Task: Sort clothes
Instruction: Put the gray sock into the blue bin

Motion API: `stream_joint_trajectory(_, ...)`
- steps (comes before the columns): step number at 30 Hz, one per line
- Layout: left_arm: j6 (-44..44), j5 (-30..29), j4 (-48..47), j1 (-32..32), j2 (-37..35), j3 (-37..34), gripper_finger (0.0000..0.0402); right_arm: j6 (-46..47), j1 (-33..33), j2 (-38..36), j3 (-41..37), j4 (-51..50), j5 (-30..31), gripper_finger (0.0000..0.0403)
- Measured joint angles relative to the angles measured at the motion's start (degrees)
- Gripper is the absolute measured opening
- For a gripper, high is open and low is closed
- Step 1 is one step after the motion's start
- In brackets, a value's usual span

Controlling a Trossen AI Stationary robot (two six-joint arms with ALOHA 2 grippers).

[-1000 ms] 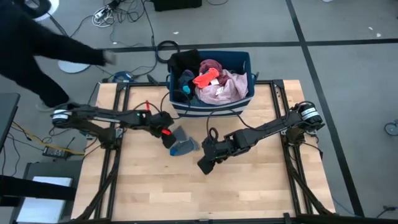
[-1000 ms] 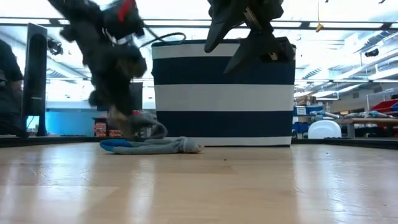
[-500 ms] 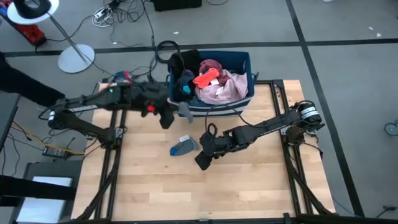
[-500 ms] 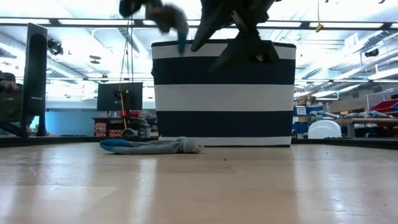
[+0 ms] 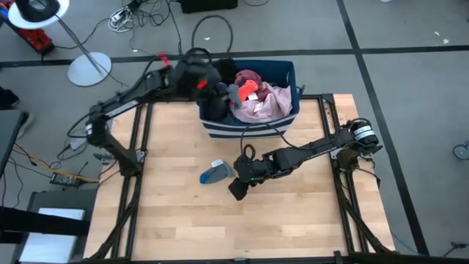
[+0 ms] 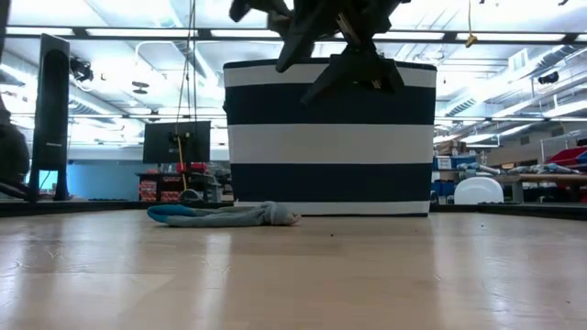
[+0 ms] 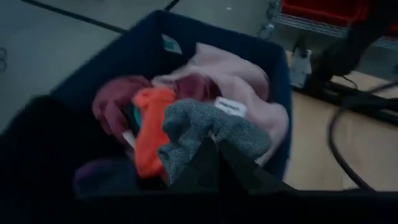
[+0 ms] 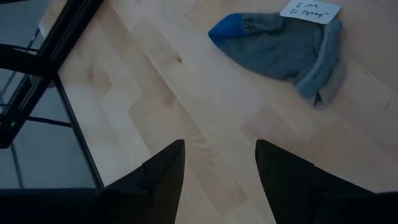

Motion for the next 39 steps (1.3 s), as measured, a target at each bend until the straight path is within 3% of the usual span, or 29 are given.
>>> stream_joint_trajectory(7, 3.51, 1.54, 1.17, 3.79, 8.16, 11.65, 0.003, -0.19, 0.91, 0.0, 0.0, 0.33, 0.04, 0.0199)
stream_joint_trajectory(10, 3.54, 4.3, 1.31, 4.71, 11.66, 16.73, 0.0061, -0.5, 1.35, 0.0, 0.0, 0.31, 0.04, 0.0199)
stream_joint_trajectory(16, -0.37, 4.28, -0.07, 5.69, 15.14, 22.39, 0.0128, -1.2, 1.5, 0.0, 0.0, -0.09, 0.07, 0.0199)
stream_joint_trajectory(23, -6.28, 3.93, -12.74, 4.99, 12.47, 22.68, 0.0147, -1.19, 1.5, 0.0, 0.0, -0.3, 0.09, 0.0199)
stream_joint_trajectory(29, -1.64, 0.56, -25.21, -1.02, 9.99, 22.66, 0.0147, -1.81, 1.48, 0.0, 0.0, -0.08, 0.17, 0.0199)
stream_joint_trajectory(39, -0.33, -2.16, -27.17, -11.13, 1.33, 20.07, 0.0147, -2.01, 1.23, 0.0, 0.0, 1.33, 0.15, 0.0199)
